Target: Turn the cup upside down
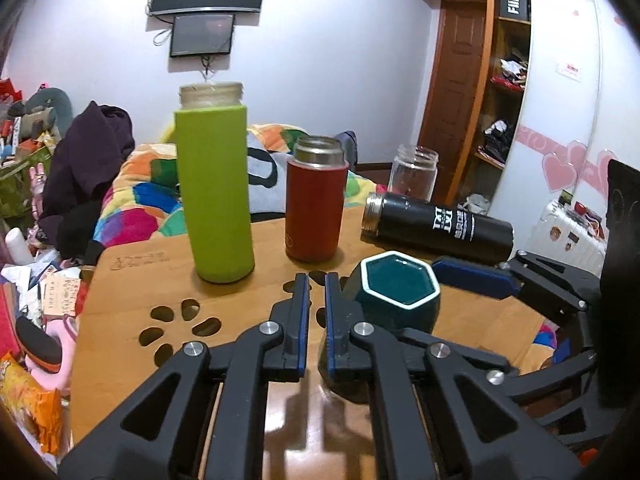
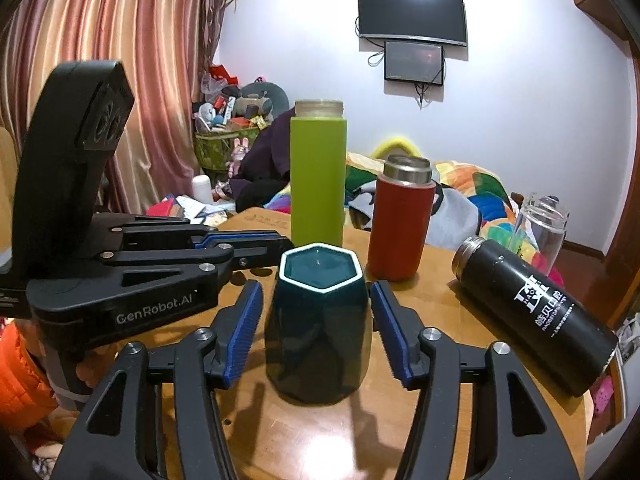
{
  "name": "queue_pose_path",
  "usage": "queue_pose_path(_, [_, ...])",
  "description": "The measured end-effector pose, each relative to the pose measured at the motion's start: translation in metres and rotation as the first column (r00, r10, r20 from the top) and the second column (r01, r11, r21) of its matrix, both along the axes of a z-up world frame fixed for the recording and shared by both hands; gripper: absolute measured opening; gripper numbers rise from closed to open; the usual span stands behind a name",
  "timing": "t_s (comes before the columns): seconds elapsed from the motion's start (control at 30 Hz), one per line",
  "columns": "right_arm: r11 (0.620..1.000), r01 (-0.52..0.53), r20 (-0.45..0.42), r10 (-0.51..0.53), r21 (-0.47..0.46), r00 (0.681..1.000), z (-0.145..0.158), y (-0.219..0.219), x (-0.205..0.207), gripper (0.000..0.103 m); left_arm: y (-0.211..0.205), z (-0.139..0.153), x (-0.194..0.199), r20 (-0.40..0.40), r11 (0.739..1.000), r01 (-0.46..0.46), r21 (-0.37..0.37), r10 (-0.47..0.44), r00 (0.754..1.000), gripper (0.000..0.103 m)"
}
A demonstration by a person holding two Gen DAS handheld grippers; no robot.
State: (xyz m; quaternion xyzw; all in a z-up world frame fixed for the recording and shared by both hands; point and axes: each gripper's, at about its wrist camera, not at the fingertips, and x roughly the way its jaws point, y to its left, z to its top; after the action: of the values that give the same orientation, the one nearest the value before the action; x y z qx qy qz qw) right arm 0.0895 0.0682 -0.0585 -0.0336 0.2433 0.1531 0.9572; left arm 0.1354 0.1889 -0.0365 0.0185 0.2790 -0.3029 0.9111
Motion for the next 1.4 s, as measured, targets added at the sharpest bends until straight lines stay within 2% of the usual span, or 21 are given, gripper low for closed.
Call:
queue_pose_path(0.03, [1.0,0.003,0.011,-0.003,0.007,1.0,0.003,-0.003,-0.004,0.067,0.002,0.003,-0.003,0.005,1.0,-0.012,-0.003,0.012,1.0,0.008])
queue_pose_path(0.1, [1.0,0.01,0.041,-0.011,0.025,0.999,0.012,-0.008,-0.014,0.075,0.005,0.011,-0.012,0.026,0.999,-0.041,-0.01,0.041,0.999,0.015])
queue_pose_path(0.17, [0.999,0.021,0.067,-0.024,0.043,0.997,0.023,-0.015,-0.023,0.077,0.008,0.019,-0.023,0.05,0.998,-0.061,-0.025,0.062,0.997,0.033])
queue_pose_path(0.27, [0.997,0.048,0.087,-0.054,0.065,0.995,0.036,-0.025,-0.035,0.082,0.009,0.031,-0.041,0.086,0.995,-0.088,-0.044,0.092,0.992,0.052])
queue_pose_path(0.4, [0.991,0.088,0.109,-0.099,0.101,0.989,0.051,-0.038,-0.051,0.085,0.01,0.046,-0.064,0.135,0.991,-0.125,-0.052,0.131,0.982,0.061])
queue_pose_path(0.47, [0.987,0.103,0.119,-0.117,0.121,0.986,0.058,-0.044,-0.058,0.089,0.014,0.051,-0.073,0.144,0.985,-0.158,-0.074,0.167,0.975,0.077])
queue_pose_path(0.6, [0.979,0.143,0.149,-0.164,0.144,0.975,0.069,-0.054,-0.074,0.103,0.018,0.061,-0.093,0.178,0.973,-0.202,-0.108,0.219,0.959,0.093])
queue_pose_path(0.67, [0.976,0.157,0.162,-0.181,0.148,0.97,0.075,-0.058,-0.082,0.103,0.018,0.066,-0.105,0.213,0.967,-0.232,-0.11,0.251,0.944,0.102])
queue_pose_path(0.9, [0.967,0.206,0.16,-0.23,0.152,0.96,0.082,-0.063,-0.097,0.103,0.015,0.073,-0.124,0.26,0.961,-0.258,-0.102,0.276,0.925,0.103])
queue_pose_path(1.4, [0.964,0.234,0.147,-0.252,0.129,0.957,0.076,-0.064,-0.102,0.103,0.013,0.066,-0.122,0.246,0.958,-0.272,-0.087,0.286,0.926,0.103])
